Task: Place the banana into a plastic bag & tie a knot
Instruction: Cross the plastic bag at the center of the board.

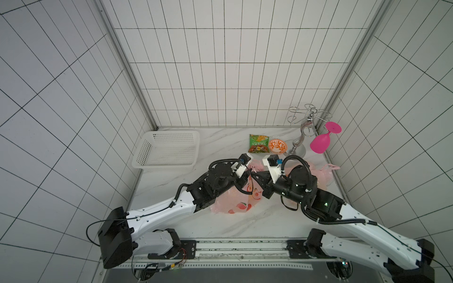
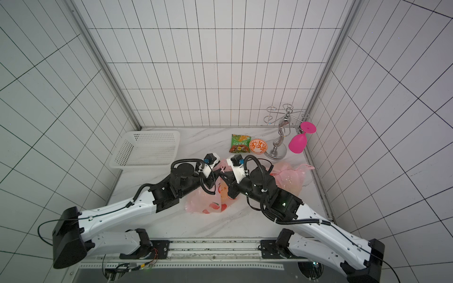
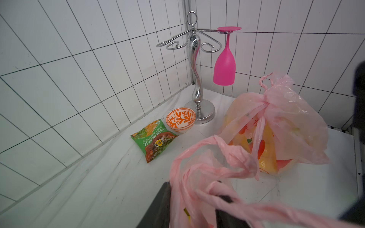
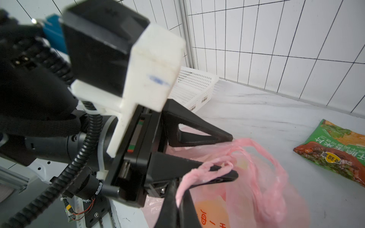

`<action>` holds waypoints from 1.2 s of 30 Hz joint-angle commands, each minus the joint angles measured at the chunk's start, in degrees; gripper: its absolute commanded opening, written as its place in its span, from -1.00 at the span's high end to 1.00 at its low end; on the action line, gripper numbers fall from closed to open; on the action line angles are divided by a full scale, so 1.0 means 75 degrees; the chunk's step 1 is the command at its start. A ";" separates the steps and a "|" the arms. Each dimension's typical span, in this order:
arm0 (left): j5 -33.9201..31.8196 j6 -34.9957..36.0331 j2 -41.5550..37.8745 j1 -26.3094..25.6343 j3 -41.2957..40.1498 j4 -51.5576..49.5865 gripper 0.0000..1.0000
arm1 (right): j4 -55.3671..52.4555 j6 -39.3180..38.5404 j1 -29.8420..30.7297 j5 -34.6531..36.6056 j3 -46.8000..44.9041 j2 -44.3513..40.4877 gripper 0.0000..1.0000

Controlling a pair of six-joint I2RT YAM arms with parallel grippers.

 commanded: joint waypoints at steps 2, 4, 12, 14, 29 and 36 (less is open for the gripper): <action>0.0575 0.0059 -0.0064 -0.0081 -0.0081 0.0414 0.50 | 0.0163 0.0060 0.0042 -0.0121 0.0848 0.0104 1.00; 0.0592 0.0069 -0.0055 -0.0084 -0.0095 0.0439 0.54 | 0.0158 0.0059 0.0038 -0.0167 0.0845 0.0119 1.00; 0.0438 -0.0228 -0.0080 -0.0077 -0.0181 0.0606 1.00 | 0.0119 0.0082 0.0036 0.0076 0.0740 -0.0161 0.77; 0.0323 -0.0274 -0.0102 -0.0072 -0.0188 0.0561 1.00 | 0.0075 0.0084 0.0042 0.0145 0.0679 -0.0283 0.55; 0.0061 -0.0394 -0.0395 -0.0037 -0.0365 0.0573 1.00 | -0.1742 0.0250 -0.0506 0.1959 0.0304 -0.1084 0.10; 0.0235 -0.0406 -0.0489 -0.0036 -0.0416 0.0530 1.00 | -0.1403 0.0353 -0.0790 0.1320 0.0211 -0.0695 0.17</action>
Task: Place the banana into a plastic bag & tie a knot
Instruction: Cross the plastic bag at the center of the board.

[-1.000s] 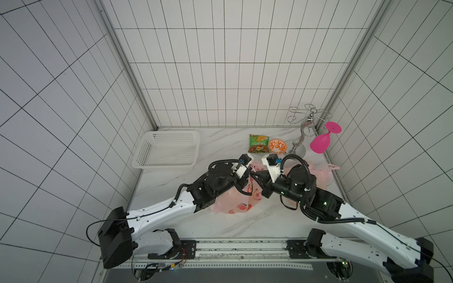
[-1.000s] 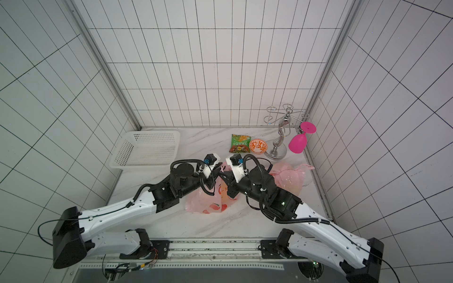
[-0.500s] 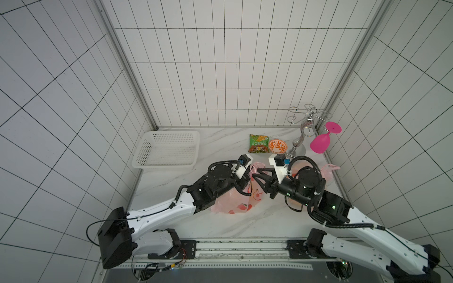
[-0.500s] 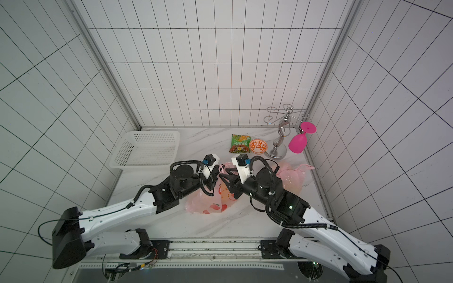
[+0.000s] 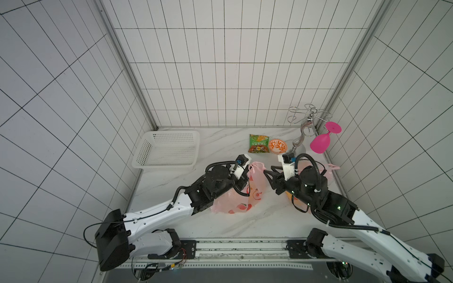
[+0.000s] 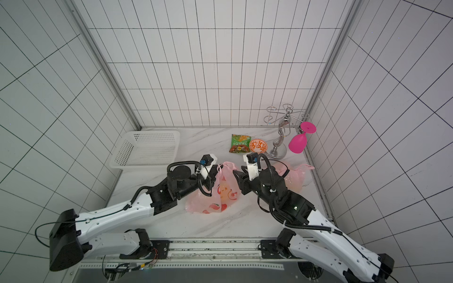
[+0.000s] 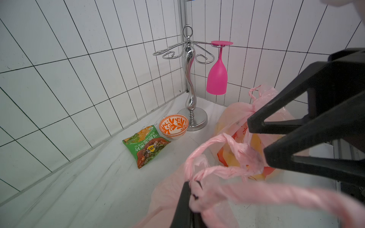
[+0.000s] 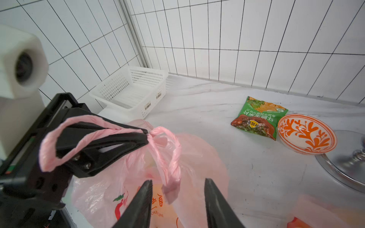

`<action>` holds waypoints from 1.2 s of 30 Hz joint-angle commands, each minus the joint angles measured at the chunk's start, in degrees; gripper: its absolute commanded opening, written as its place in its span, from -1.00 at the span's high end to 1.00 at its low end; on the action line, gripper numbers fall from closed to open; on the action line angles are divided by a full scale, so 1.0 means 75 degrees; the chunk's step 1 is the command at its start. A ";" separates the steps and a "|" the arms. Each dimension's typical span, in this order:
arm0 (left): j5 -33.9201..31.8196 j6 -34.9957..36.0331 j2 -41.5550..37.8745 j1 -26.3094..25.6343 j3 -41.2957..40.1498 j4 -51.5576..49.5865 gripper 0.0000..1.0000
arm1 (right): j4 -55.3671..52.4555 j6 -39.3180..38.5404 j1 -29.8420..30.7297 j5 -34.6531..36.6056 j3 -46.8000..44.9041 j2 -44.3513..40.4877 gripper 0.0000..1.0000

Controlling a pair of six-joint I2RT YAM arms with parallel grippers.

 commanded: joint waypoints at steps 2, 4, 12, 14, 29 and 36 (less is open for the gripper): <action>0.0162 -0.0039 -0.0225 0.0012 -0.0116 0.0156 1.00 | 0.0267 0.0079 -0.0090 -0.0356 0.0181 0.0064 0.18; 0.0240 -0.0053 -0.0250 0.0014 -0.0126 0.0156 1.00 | 0.0397 0.0090 -0.0096 -0.0506 0.0201 0.0134 0.23; 0.0148 -0.0111 -0.0312 0.0012 -0.0148 0.0153 1.00 | 0.0595 0.0178 -0.0102 -0.1002 0.0001 0.0351 1.00; -0.0027 -0.0125 -0.0296 0.0006 -0.0122 0.0074 1.00 | 0.0689 0.0217 -0.0088 -0.1284 -0.0218 0.0188 1.00; 0.0223 -0.0298 -0.0342 0.0005 -0.0097 -0.0032 1.00 | 0.3400 0.1209 0.0728 -0.2282 -0.2468 0.0432 1.00; 0.0516 -0.0512 -0.0504 -0.0010 -0.0072 -0.0230 1.00 | 0.4902 0.0954 0.0720 -0.1486 -0.2726 0.1603 1.00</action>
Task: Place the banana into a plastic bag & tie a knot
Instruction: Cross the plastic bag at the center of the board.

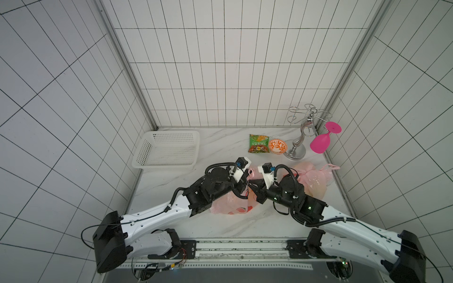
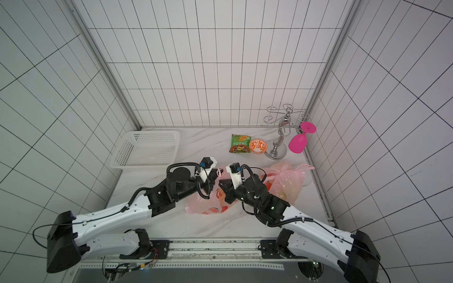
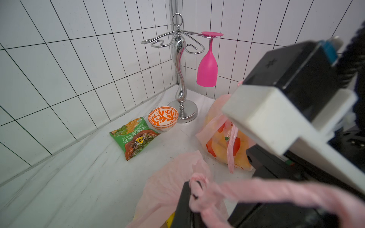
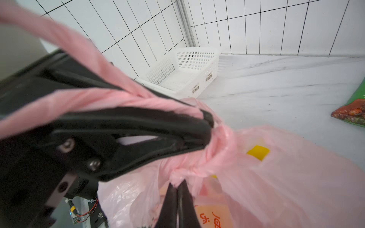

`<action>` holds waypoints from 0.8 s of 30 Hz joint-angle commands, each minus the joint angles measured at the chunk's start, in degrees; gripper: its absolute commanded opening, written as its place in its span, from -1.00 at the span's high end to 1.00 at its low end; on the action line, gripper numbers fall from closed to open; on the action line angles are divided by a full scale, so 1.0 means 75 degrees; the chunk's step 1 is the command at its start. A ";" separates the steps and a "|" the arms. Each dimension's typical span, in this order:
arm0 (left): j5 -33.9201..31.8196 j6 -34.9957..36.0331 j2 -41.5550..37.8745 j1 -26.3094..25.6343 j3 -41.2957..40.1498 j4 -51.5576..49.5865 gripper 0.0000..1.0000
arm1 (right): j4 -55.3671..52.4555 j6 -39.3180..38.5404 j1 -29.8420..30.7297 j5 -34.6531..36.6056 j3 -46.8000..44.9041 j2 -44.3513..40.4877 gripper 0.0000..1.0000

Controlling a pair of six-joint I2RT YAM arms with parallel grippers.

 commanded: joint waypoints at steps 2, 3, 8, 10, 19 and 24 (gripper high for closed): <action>0.0140 -0.0172 -0.0367 0.0038 0.0060 0.0093 1.00 | 0.0869 -0.0177 0.0092 0.0468 -0.0553 0.0391 1.00; 0.0114 -0.0152 -0.0426 0.0038 0.0040 0.0026 1.00 | 0.0838 -0.0235 0.0100 0.0628 -0.0521 0.0397 1.00; 0.0222 -0.0369 -0.0564 0.0028 -0.0023 -0.0232 1.00 | 0.1803 -0.0295 -0.0055 0.0571 -0.0790 0.0403 1.00; 0.0359 -0.0622 -0.0566 0.0005 -0.0036 -0.0261 1.00 | 0.2516 -0.0152 -0.0053 0.0459 -0.0970 0.0588 1.00; 0.0810 -0.1758 -0.0654 -0.0114 -0.0141 -0.0334 1.00 | 0.6273 0.0260 -0.0053 -0.0110 -0.1234 0.1872 1.00; 0.0764 -0.1918 -0.0875 -0.0114 -0.0152 -0.0635 0.92 | 0.7772 0.0210 -0.0075 -0.0380 -0.1032 0.2296 1.00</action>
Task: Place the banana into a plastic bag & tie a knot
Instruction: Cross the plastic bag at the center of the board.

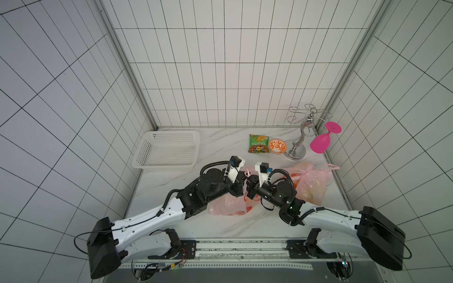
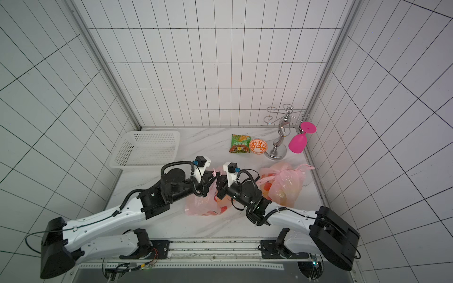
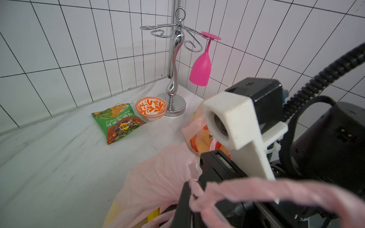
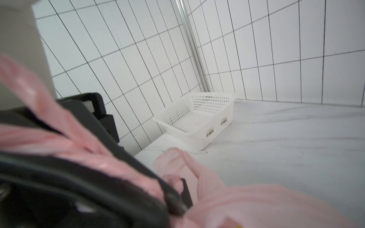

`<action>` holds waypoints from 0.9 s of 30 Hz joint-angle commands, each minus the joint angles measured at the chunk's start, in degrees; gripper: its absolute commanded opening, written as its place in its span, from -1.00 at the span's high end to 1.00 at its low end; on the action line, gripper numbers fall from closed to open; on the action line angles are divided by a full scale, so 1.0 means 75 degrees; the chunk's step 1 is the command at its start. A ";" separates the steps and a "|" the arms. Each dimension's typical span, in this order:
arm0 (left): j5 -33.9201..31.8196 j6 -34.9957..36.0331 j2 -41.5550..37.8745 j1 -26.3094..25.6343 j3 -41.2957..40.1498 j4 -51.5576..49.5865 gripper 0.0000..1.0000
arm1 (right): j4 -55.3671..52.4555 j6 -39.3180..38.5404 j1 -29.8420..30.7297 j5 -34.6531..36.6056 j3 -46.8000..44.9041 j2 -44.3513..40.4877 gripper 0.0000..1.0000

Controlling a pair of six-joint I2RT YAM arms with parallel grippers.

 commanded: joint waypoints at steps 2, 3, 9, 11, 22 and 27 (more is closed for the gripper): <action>0.0319 -0.0411 -0.0298 -0.0105 -0.0070 -0.0152 0.89 | 0.2259 0.0007 -0.0082 -0.0344 0.0030 0.0289 1.00; 0.0277 -0.0447 -0.0357 -0.0105 -0.0082 -0.0170 0.82 | 0.2498 -0.0026 -0.0119 -0.0390 0.0045 0.0417 1.00; -0.0348 -0.0548 -0.0674 -0.0088 0.0051 -0.0709 0.40 | 0.3536 0.0058 -0.0286 -0.0606 0.0023 0.1016 1.00; -0.0456 -0.0569 -0.0843 -0.0082 0.0080 -0.0906 0.27 | 0.3770 0.0154 -0.0338 -0.0641 -0.0025 0.1159 1.00; -0.1608 -0.0427 -0.2419 0.0025 -0.0116 -0.1576 -0.08 | 0.4066 0.0118 -0.0474 -0.0835 0.0011 0.1384 1.00; -0.0802 -0.0718 -0.1527 0.1508 0.0635 -0.1963 -0.03 | 0.4002 0.0018 -0.0477 -0.0860 0.0031 0.1384 1.00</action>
